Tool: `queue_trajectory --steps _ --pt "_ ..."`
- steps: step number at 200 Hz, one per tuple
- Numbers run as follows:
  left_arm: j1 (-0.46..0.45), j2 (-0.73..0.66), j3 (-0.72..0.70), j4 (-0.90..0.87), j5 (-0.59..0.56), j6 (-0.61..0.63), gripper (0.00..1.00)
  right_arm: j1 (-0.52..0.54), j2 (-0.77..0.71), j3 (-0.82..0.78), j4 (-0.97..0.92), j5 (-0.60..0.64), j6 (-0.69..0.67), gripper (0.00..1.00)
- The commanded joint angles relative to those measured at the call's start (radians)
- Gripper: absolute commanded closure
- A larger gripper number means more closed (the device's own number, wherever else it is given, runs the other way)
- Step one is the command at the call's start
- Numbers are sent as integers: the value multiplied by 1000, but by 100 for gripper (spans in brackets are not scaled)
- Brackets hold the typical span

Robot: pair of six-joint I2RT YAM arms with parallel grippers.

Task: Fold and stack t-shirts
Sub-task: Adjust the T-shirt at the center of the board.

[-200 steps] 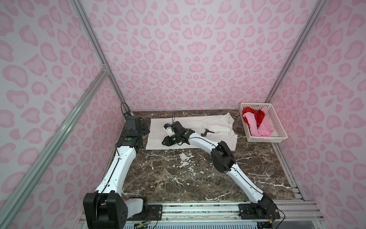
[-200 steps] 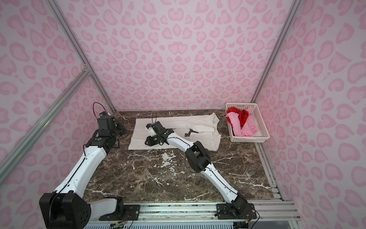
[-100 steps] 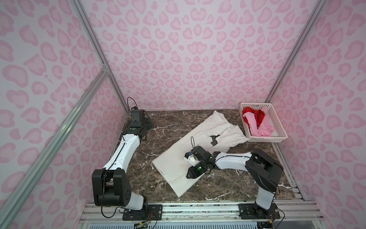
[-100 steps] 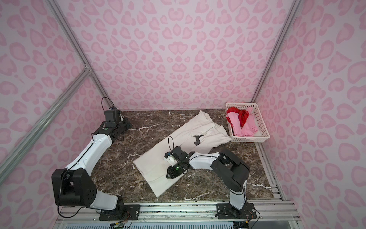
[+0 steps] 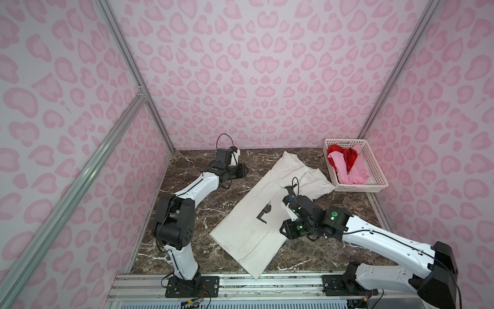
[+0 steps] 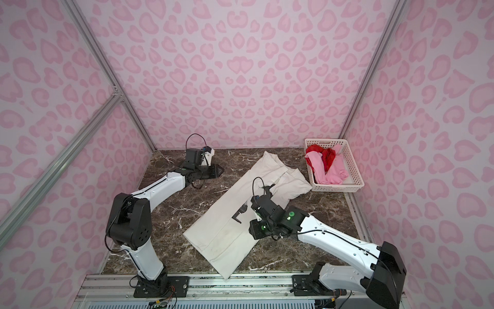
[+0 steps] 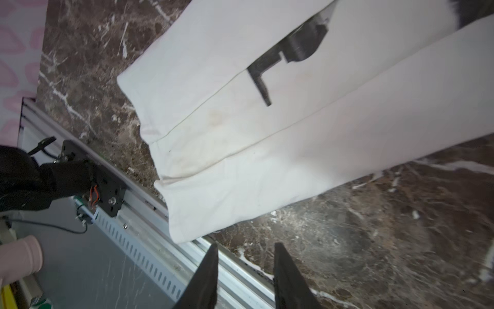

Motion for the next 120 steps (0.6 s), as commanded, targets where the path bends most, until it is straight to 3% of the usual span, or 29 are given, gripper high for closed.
queue_trajectory --steps 1,43,87,120 --pt "-47 85 55 50 81 17 64 -83 -31 -5 -18 141 -18 64" --pt "-100 340 250 80 170 -9 64 -212 -38 -46 122 188 -55 65" --pt "-118 492 382 150 241 -59 64 -218 -24 -50 172 182 -51 65" --pt "-128 622 572 35 265 -60 64 -228 -30 -48 163 192 -59 66"
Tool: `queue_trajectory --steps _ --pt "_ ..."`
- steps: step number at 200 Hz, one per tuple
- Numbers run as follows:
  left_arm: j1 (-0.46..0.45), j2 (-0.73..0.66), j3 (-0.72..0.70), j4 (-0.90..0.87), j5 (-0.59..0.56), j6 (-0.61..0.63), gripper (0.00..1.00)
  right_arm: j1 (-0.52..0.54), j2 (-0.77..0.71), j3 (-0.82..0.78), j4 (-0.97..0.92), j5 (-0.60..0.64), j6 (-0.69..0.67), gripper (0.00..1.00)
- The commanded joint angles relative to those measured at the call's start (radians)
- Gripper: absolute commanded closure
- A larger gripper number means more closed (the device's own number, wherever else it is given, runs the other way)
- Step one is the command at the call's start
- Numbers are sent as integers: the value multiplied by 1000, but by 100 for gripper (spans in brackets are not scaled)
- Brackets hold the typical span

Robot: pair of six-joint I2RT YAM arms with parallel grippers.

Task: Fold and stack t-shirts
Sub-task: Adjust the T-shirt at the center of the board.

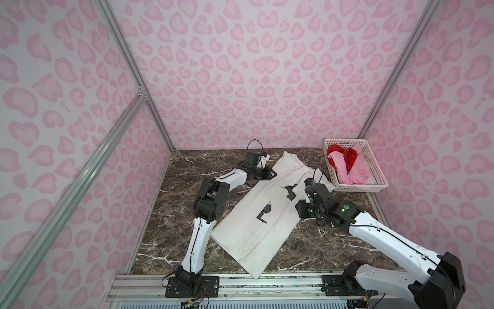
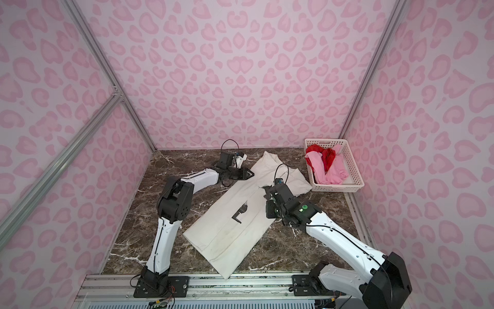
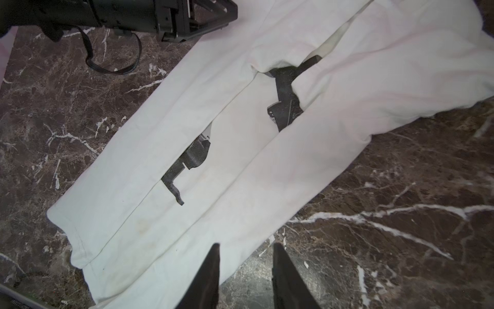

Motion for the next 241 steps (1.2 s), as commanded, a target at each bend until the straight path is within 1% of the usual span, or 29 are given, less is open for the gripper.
queue_trajectory --steps 1,23,42,68,102,129,154,196,241 --pt "-3 74 111 -63 47 -8 64 -8 -6 5 11 18 -10 65" --pt "-3 156 226 -158 20 -21 64 -14 -14 14 -3 28 -16 66" --pt "2 172 231 -169 -23 -40 64 -22 -24 17 -7 32 -17 65" --pt "35 163 192 -159 -57 -70 64 -32 -28 11 6 22 -18 65" --pt "125 91 38 -43 -57 -131 64 -37 -3 -4 30 21 -19 65" --pt "206 44 -24 -35 -60 -130 64 -45 26 -26 80 5 -20 65" --pt "258 8 -62 -25 -70 -129 64 -55 82 -22 137 -15 -36 65" --pt "315 -8 -76 -38 -87 -126 64 -57 236 49 167 -68 -83 66" --pt "354 -60 -156 -35 -129 -120 64 -56 305 69 223 -92 -97 66"
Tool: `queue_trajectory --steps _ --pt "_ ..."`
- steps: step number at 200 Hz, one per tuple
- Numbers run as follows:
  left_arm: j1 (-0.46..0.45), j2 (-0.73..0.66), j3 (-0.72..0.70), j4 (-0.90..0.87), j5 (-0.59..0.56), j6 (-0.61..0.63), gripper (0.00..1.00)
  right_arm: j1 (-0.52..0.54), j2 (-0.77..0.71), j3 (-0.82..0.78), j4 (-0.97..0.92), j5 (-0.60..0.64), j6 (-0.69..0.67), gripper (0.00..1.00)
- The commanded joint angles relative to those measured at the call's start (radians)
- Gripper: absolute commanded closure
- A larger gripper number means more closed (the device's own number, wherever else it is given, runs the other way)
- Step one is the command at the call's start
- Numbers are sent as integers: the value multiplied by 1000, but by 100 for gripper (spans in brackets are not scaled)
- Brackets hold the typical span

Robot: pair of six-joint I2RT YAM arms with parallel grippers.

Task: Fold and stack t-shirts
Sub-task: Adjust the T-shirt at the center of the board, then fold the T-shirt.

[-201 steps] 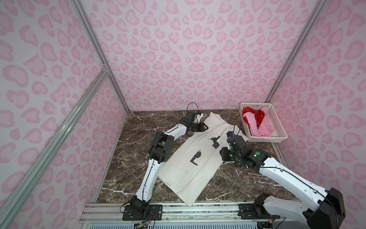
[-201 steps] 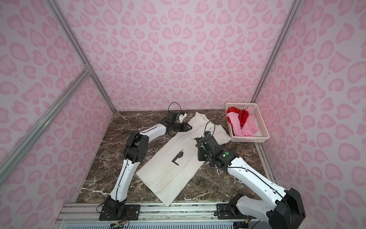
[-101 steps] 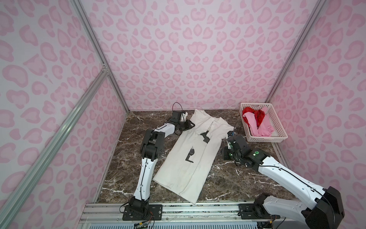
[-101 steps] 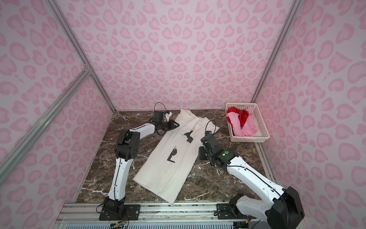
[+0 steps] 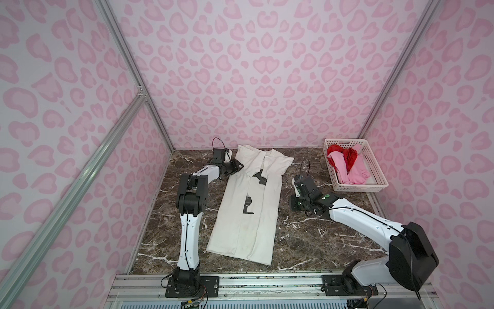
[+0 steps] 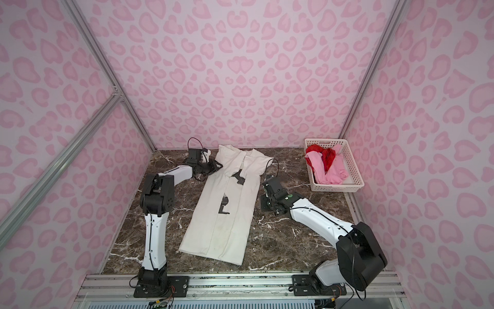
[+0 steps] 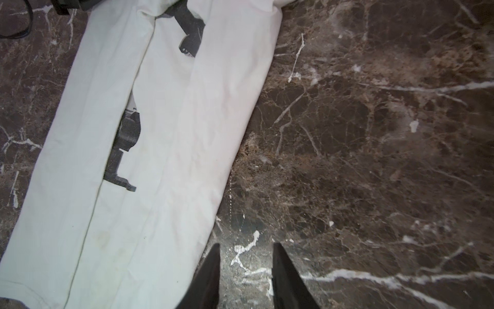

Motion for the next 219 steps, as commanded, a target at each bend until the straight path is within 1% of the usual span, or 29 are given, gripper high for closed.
queue_trajectory --steps 1,26,57,89,110,117,119,145,157,166,179,196,219 --pt "17 -25 -41 -41 -59 12 64 1 23 21 45 -20 -21 66" --pt "35 -74 -114 -31 -80 19 64 4 54 28 61 -55 -32 66" --pt "59 -184 -218 13 -120 23 64 27 79 21 81 -73 -39 65" --pt "62 -342 -293 11 -170 32 64 75 105 16 79 -90 -45 65" --pt "58 -482 -387 -47 -182 37 64 128 100 1 61 -105 -30 65" --pt "52 -540 -432 -88 -205 45 64 149 94 -10 54 -115 -16 64" --pt "48 -559 -439 -100 -214 46 64 154 90 -14 52 -119 -12 64" --pt "-8 -834 -748 -190 -313 41 64 245 37 -92 44 -161 48 62" --pt "-55 -976 -874 -239 -361 11 64 290 8 -134 38 -171 83 61" --pt "-99 -1076 -942 -281 -393 -15 64 319 -12 -168 33 -178 109 61" --pt "-169 -1196 -996 -368 -439 -55 64 359 -43 -216 29 -181 146 61" --pt "-230 -1310 -1028 -481 -490 -87 64 399 -83 -275 53 -190 191 60" --pt "-258 -1418 -1061 -590 -549 -115 64 416 -91 -326 111 -205 220 60"
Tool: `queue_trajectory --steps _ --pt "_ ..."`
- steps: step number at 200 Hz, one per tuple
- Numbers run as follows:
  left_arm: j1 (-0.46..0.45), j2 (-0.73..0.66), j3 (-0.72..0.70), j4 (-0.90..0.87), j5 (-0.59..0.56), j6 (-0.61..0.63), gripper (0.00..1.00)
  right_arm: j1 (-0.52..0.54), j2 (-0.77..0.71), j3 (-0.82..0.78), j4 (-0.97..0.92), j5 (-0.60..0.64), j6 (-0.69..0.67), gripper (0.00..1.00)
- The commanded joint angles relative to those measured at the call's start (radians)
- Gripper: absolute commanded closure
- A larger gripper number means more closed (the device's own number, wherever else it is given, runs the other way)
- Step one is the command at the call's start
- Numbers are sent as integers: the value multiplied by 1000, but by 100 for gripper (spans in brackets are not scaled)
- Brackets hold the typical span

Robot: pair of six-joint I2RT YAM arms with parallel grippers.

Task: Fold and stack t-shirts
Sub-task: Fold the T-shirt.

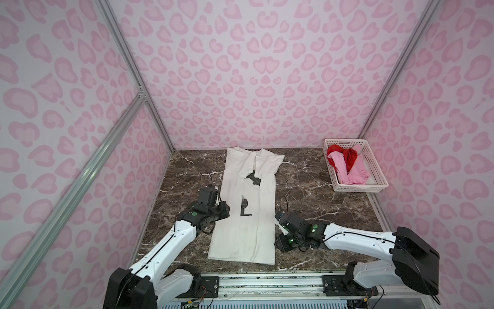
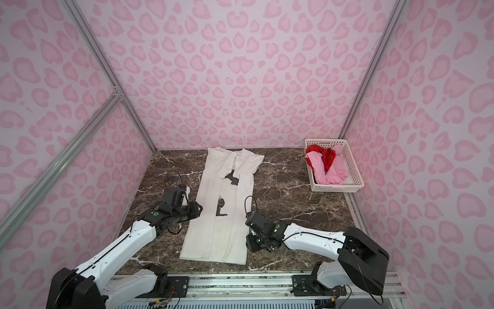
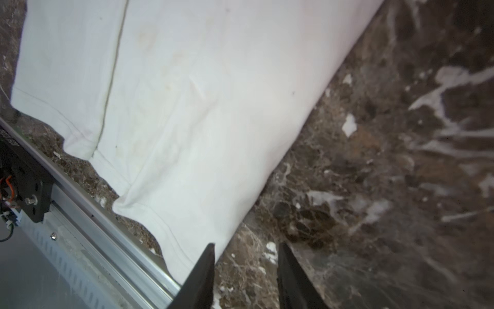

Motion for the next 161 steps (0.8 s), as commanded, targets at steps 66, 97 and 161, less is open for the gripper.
queue_trajectory --steps 66,97,161 --pt "-31 -63 -12 -365 -27 -93 59 49 44 -7 66 -53 46 59" --pt "-32 -60 -32 -453 -56 -98 57 54 47 5 70 -53 32 59" --pt "-36 34 -65 -468 23 -48 57 52 74 15 47 -79 -19 57"
